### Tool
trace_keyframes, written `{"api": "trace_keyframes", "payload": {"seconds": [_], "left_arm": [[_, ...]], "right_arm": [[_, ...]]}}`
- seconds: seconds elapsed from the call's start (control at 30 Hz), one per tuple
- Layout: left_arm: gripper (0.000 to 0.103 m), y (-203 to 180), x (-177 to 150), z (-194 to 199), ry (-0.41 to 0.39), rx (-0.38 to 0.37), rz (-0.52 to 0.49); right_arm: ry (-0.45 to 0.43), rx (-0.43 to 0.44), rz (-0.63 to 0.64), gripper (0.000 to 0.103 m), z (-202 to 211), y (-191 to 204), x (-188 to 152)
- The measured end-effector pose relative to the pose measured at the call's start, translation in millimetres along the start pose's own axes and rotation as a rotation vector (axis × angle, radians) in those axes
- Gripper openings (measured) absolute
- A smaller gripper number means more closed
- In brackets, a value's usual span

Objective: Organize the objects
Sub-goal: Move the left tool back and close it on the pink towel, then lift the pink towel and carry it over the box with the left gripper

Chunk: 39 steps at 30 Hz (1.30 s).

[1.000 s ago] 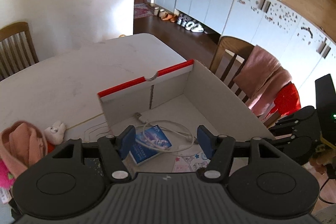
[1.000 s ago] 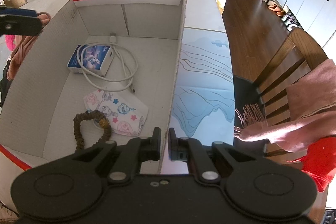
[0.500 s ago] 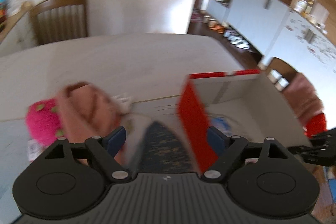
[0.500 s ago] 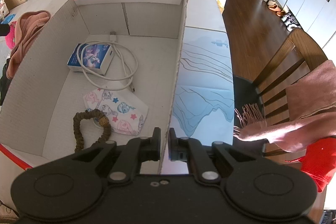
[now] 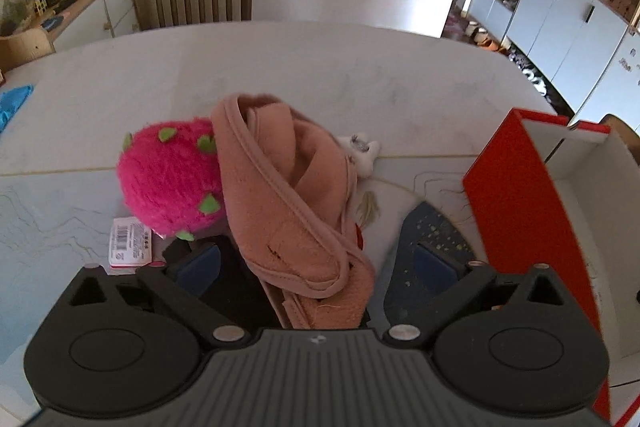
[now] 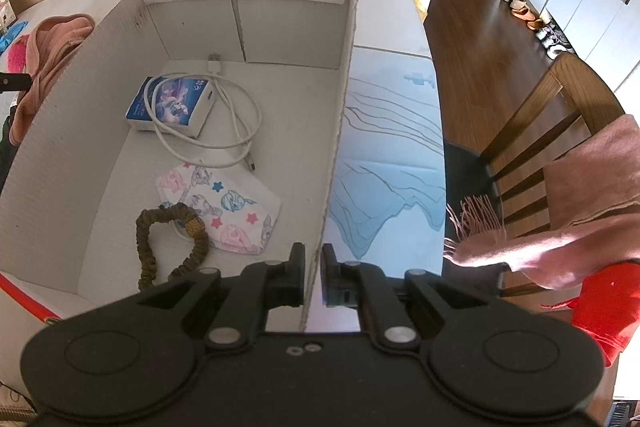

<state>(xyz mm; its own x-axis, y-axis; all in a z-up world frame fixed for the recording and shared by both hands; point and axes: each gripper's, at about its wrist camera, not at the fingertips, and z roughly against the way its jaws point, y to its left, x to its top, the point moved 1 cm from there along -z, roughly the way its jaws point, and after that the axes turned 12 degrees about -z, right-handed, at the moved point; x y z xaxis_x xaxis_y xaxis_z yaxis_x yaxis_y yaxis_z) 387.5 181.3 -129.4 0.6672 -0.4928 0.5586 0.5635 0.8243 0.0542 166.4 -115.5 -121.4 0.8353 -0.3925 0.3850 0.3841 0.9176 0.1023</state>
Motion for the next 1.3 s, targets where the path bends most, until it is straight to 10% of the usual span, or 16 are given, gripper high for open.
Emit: {"api": "trace_keyframes", "payload": {"seconds": [0.53,0.87,1.3], "left_arm": [[0.102,-6,-5,-27,0.029,0.022,-0.048],[0.042,4,-11,-18,0.026,-0.017,0.007],[0.020,1,9,32,-0.055,0.010,-0.035]], "right_arm": [[0.009,-0.007,-0.002,0.007,-3,1,0],[0.009,-0.007,-0.001,0.007,-3,1,0],[0.012,-0.012,0.021,0.006,-4,3,0]]}}
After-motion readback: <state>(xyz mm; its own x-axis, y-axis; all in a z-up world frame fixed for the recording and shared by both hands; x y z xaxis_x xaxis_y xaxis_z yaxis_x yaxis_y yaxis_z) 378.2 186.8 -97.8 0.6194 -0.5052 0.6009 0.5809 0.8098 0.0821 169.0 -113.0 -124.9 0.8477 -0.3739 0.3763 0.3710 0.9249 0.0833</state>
